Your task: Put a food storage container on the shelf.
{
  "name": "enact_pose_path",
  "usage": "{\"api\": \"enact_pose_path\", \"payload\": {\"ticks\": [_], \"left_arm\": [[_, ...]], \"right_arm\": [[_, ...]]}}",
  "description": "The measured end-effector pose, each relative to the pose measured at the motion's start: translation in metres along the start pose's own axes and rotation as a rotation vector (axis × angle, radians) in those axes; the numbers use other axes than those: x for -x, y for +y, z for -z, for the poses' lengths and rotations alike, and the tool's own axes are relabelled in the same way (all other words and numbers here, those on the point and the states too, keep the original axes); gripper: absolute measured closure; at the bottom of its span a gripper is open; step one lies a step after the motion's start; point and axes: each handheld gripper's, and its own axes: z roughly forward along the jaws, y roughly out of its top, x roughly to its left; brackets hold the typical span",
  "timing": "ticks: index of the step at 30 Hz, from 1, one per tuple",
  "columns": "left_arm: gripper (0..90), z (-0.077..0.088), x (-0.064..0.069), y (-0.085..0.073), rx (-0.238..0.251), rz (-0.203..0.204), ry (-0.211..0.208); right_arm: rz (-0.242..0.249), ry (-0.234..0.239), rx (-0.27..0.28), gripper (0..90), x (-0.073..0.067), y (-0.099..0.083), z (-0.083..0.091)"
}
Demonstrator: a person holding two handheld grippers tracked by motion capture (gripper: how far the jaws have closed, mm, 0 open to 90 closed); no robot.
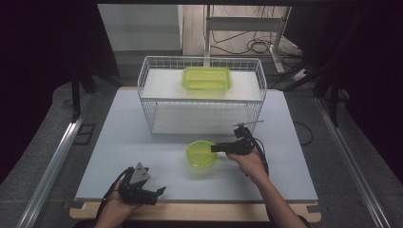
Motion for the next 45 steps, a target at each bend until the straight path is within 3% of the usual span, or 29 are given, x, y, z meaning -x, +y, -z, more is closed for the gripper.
{"api": "enact_pose_path", "payload": {"ticks": [9, 13, 16, 20, 25, 36, 45], "left_arm": [[9.0, 0.000, 0.000, -0.001, -0.007, -0.007, 0.002], [9.0, 0.000, -0.001, -0.001, -0.010, -0.012, 0.007], [9.0, 0.001, -0.001, -0.001, -0.011, -0.010, 0.009], [9.0, 0.000, -0.001, -0.001, -0.012, -0.013, 0.010], [9.0, 0.001, -0.002, -0.001, -0.011, -0.012, 0.014], [8.8, 0.001, -0.002, -0.001, -0.008, -0.011, 0.017], [8.7, 0.003, -0.003, -0.001, -0.003, -0.016, 0.022]], "right_arm": [[-0.036, 0.044, -0.037, 66.2, 0.002, 0.000, -0.008], [-0.044, 0.080, -0.043, 79.6, 0.002, 0.001, -0.005], [-0.037, 0.092, -0.056, 80.7, -0.003, 0.001, -0.003], [-0.009, 0.065, -0.060, 81.2, -0.009, 0.002, -0.001], [-0.004, 0.089, -0.040, 81.2, -0.015, 0.004, 0.005], [0.048, 0.102, 0.042, 81.2, -0.045, 0.022, 0.042], [0.071, 0.118, 0.110, 81.2, -0.065, 0.049, 0.069]]}}
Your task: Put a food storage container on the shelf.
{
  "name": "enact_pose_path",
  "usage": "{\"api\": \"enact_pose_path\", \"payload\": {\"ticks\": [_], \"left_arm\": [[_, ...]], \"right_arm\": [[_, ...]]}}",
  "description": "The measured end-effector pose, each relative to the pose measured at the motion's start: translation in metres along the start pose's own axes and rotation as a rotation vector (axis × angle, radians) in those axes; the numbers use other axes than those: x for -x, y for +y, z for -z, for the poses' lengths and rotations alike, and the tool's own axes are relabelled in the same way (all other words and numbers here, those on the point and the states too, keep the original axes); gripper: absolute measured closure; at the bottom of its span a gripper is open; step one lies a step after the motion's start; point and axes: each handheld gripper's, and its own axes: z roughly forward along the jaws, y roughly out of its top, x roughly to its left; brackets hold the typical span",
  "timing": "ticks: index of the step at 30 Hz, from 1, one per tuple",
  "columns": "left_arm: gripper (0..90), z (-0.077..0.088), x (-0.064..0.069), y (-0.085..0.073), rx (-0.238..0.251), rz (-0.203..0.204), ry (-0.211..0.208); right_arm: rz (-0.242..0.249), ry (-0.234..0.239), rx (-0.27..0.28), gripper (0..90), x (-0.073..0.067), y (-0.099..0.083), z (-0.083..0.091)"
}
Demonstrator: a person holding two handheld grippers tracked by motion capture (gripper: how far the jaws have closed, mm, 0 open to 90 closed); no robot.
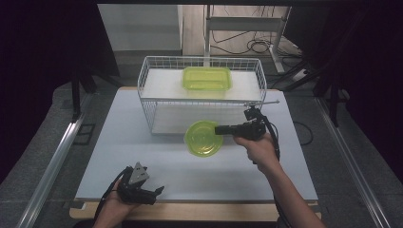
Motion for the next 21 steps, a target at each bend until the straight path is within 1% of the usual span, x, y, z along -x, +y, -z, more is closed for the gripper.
{"api": "enact_pose_path", "payload": {"ticks": [9, 16, 21], "left_arm": [[8.7, -0.001, 0.000, 0.000, -0.006, -0.002, -0.003], [8.7, -0.001, -0.001, -0.001, -0.007, 0.003, -0.006], [8.7, -0.001, -0.001, -0.001, -0.009, 0.007, -0.004]], "right_arm": [[0.027, -0.002, 0.073, 81.2, -0.021, 0.038, 0.024], [0.036, -0.021, 0.132, 81.2, -0.032, 0.069, 0.041], [0.039, -0.040, 0.160, 81.2, -0.037, 0.088, 0.049]]}}
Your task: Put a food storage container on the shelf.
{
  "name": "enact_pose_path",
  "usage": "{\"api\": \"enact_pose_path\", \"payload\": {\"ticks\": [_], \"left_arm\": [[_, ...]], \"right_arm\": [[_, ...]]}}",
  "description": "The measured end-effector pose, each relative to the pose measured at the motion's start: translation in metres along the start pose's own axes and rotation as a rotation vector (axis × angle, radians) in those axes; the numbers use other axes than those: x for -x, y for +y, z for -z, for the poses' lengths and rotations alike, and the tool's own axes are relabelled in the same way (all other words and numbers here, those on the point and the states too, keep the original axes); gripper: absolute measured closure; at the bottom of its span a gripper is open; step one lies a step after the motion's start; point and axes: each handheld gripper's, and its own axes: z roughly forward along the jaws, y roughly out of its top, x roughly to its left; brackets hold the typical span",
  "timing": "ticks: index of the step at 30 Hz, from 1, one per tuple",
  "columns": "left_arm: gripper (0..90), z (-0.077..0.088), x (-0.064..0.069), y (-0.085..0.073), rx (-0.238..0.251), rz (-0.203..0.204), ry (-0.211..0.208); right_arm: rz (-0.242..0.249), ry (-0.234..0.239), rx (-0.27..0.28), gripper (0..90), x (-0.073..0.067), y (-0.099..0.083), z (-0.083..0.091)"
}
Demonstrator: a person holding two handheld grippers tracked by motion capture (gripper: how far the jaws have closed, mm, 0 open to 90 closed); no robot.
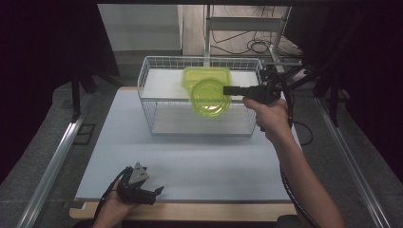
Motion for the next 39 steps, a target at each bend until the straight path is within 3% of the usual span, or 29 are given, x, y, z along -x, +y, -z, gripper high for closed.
{"api": "enact_pose_path", "payload": {"ticks": [10, 16, 28, 34, 39], "left_arm": [[8.7, 0.000, -0.001, -0.001, -0.004, -0.002, 0.004], [8.7, 0.001, -0.001, -0.001, -0.002, -0.003, 0.004], [6.0, 0.003, -0.003, -0.001, 0.024, 0.021, -0.004], [3.2, 0.005, -0.005, -0.001, 0.051, 0.049, -0.007], [2.5, 0.004, -0.004, -0.001, 0.041, 0.038, 0.002]], "right_arm": [[-0.005, -0.043, 0.046, 81.2, -0.003, 0.033, 0.002], [-0.011, -0.084, 0.056, 81.2, 0.000, 0.045, -0.005], [-0.038, -0.171, 0.065, 81.1, 0.011, 0.060, -0.025], [-0.061, -0.182, 0.068, 81.0, 0.018, 0.062, -0.029], [-0.077, -0.180, 0.069, 81.0, 0.022, 0.063, -0.030]]}}
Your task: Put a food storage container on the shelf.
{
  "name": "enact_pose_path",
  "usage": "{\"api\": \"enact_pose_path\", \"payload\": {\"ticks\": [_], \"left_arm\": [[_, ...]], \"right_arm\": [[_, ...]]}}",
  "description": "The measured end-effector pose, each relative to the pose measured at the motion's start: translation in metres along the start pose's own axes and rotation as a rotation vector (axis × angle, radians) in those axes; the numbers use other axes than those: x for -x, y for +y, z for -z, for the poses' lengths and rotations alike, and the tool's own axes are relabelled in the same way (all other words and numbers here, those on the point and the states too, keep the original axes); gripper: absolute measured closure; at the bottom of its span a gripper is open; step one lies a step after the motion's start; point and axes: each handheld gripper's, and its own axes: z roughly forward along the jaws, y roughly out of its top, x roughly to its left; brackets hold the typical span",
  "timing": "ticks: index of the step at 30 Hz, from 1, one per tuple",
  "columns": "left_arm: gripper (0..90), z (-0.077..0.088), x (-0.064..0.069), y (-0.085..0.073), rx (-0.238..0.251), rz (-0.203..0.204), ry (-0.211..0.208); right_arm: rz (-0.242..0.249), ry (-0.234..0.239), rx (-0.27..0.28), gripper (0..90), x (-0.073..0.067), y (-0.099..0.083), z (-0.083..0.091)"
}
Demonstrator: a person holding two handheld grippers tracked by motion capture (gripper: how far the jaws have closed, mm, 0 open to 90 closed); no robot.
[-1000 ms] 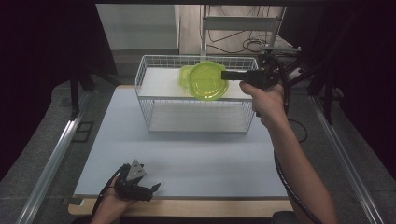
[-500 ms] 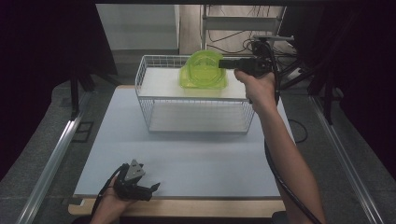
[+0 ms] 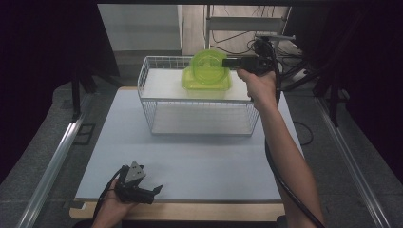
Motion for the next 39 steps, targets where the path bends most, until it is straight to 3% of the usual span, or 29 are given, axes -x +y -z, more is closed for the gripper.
{"api": "enact_pose_path", "payload": {"ticks": [15, 39], "left_arm": [[2.5, -0.002, 0.001, -0.001, -0.018, -0.014, 0.006], [2.5, -0.004, 0.002, -0.002, -0.051, -0.041, 0.008]], "right_arm": [[-0.014, -0.008, -0.008, 80.3, 0.000, 0.003, -0.005], [0.049, -0.134, -0.015, 72.8, -0.003, 0.010, -0.014]]}}
